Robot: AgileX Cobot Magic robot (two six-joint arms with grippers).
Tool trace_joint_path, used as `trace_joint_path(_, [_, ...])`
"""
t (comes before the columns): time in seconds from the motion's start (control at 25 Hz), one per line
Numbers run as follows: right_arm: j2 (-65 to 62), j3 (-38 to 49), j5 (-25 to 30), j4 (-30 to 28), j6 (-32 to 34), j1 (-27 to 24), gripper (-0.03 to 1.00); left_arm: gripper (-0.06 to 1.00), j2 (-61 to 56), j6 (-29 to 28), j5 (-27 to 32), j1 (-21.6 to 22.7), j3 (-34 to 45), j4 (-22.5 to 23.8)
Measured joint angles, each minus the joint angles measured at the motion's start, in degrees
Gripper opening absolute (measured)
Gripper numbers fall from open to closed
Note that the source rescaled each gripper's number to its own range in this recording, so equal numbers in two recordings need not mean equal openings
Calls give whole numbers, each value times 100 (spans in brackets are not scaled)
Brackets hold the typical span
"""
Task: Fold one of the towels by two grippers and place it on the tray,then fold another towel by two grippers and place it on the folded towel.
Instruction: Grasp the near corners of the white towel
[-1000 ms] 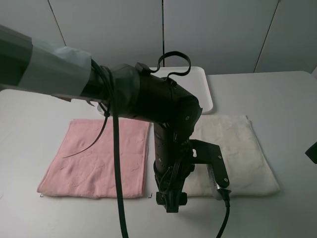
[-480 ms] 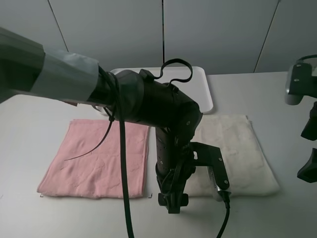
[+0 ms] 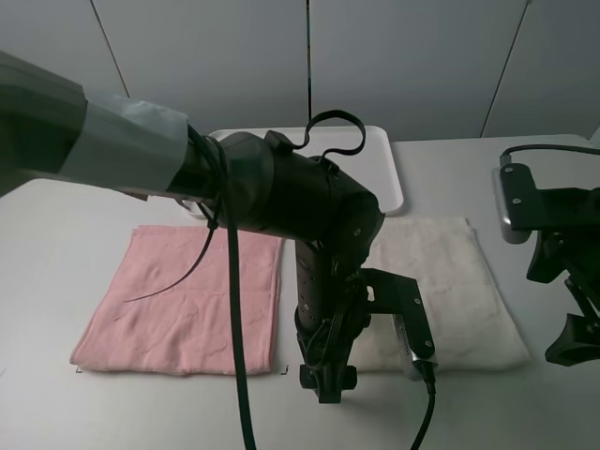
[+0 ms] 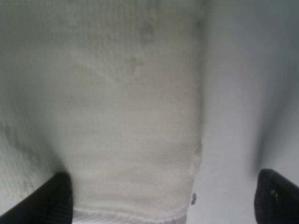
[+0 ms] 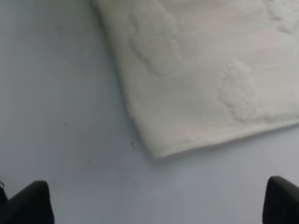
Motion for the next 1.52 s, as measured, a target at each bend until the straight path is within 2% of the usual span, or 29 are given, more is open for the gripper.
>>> trace_joint_path(0.44, [554,702,-1156,-24,-1223,0,97,100,0,0,0,-12,0,82])
trace_joint_path(0.96, [1327,803,-1941,-25,-1603,0,97,100,0,-24,0,-35,0,147])
trace_joint_path(1.2, [1565,957,-2325,-83,-1675,157,96,100,9,-24,0,-35,0,182])
trace_joint_path(1.28, [1588,957,-2439,-121,-1687,169,91,100,9,-24,0,-35,0,185])
trace_joint_path(1.36, [1592,957,-2593,-121,-1697,169,79,100,9,-24,0,-35,0,195])
trace_joint_path(1.48, [1632,983,-2855,-261,-1697,169,50,100,9,-47,0,-35,0,195])
trace_joint_path(1.52, [1632,1025,-2901,-324,-1710,169,43,100,9,-58,0,-35,0,195])
